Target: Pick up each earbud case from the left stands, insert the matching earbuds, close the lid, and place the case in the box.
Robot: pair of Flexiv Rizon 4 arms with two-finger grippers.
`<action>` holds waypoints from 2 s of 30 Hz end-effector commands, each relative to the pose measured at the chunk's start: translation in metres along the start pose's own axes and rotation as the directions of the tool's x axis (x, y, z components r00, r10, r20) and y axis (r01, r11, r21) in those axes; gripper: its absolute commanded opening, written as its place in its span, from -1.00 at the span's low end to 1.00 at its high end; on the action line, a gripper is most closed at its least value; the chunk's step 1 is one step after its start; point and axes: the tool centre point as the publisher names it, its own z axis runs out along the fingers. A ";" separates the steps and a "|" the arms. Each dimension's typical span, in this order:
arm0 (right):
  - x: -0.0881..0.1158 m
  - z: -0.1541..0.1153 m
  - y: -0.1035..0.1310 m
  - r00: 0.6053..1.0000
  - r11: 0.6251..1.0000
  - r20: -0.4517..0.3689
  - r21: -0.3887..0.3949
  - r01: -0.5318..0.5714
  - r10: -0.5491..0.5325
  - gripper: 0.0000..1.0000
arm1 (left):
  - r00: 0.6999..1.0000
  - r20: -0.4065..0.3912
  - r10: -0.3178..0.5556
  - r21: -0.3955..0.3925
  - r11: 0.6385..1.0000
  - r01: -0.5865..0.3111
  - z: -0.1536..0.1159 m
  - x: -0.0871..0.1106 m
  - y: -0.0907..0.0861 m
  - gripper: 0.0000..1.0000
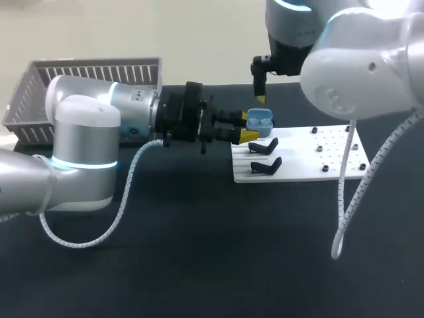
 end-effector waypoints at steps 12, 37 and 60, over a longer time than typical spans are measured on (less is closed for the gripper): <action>0.015 0.003 0.000 0.996 0.997 -0.074 -0.050 0.052 -0.056 1.00 | 1.000 0.002 0.003 -0.006 1.000 -0.003 0.000 0.001 -0.002 -1.00; 0.029 -0.034 -0.006 0.996 0.998 0.089 -0.065 0.027 -0.022 1.00 | 1.000 0.002 0.003 -0.006 1.000 -0.003 0.000 0.001 -0.002 -1.00; 0.063 -0.097 -0.031 0.954 0.946 0.268 -0.252 0.202 -0.132 1.00 | 0.999 -0.046 -0.014 -0.213 0.977 0.004 -0.058 -0.030 0.000 -1.00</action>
